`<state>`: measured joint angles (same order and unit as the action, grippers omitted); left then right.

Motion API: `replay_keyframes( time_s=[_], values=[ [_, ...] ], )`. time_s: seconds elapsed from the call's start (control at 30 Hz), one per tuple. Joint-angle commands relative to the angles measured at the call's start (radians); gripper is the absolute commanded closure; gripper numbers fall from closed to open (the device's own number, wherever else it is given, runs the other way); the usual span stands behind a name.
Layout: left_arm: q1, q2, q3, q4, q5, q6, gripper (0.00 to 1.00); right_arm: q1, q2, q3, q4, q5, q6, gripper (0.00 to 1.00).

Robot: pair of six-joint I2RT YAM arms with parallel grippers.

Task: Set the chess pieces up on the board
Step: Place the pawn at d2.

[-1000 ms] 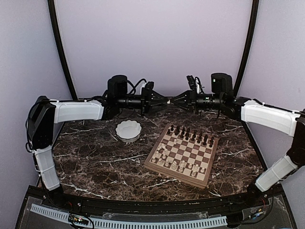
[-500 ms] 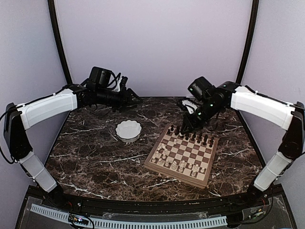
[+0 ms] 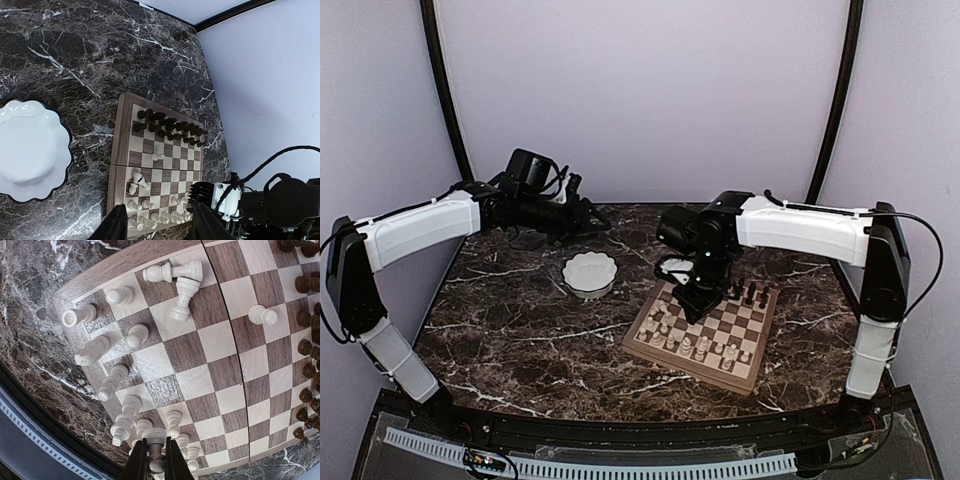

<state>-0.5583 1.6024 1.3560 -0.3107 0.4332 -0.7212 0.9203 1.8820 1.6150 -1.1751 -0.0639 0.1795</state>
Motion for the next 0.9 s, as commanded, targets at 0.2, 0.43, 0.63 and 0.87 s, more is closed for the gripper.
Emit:
replay_keyframes(
  time_s=[0.2, 0.43, 0.63, 0.87],
  values=[
    [0.005, -0.071, -0.052, -0.016, 0.023, 0.002, 0.54, 0.021, 0.071, 0.019, -0.021, 0.005, -0.020, 0.99],
    [0.005, -0.064, -0.048, -0.017, 0.037, 0.006, 0.54, 0.026, 0.107, 0.000, -0.001, 0.009, -0.029, 0.99],
    [0.006, -0.061, -0.049, -0.023, 0.042, 0.006, 0.54, 0.025, 0.131, 0.002, 0.002, 0.009, -0.033, 0.99],
    [0.006, -0.060, -0.049, -0.028, 0.042, 0.011, 0.54, 0.025, 0.147, -0.001, 0.007, 0.020, -0.035, 0.98]
  ],
)
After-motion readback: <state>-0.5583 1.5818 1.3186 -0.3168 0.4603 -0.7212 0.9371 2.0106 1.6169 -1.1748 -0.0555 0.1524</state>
